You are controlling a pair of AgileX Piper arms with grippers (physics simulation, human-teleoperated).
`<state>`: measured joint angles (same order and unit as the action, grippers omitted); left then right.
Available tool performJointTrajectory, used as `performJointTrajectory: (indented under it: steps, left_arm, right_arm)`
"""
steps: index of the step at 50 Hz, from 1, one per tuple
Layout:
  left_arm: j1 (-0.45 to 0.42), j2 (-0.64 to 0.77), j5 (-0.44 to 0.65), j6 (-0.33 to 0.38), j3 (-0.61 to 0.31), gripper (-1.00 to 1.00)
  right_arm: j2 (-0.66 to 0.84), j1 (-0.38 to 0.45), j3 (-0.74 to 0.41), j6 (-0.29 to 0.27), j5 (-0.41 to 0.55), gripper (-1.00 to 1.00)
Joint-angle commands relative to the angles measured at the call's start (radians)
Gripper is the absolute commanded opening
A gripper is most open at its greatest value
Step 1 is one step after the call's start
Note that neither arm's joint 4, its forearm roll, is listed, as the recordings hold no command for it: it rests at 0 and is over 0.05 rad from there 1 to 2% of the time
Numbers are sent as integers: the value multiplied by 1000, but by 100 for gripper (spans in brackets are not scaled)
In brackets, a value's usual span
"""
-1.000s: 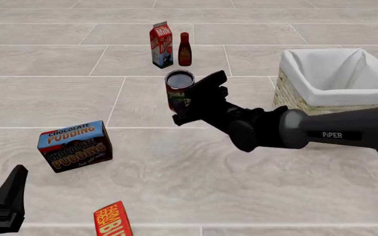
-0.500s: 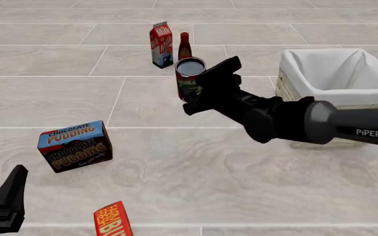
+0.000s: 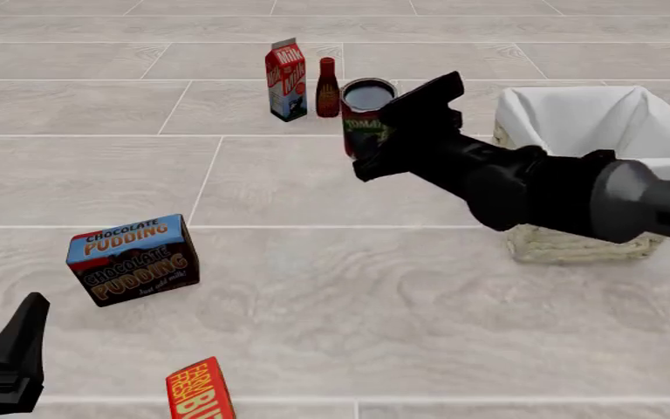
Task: Pick the tomato sauce and place it in the basket.
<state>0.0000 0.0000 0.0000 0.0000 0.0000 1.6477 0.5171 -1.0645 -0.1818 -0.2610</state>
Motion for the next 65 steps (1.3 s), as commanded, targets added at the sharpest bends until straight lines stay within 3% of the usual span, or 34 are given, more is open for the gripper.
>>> performJointTrajectory:
  steps: [1, 30, 65]
  left_arm:
    - [0, 0, 0, 0, 0, 100]
    - [0, 0, 0, 0, 0, 100]
    - [0, 0, 0, 0, 0, 100]
  right_arm:
    - [-38, -33, -26, 13, 61, -100]
    - [-79, -117, -136, -25, 195, -100]
    - [-90, -260, -153, -12, 202, -100]
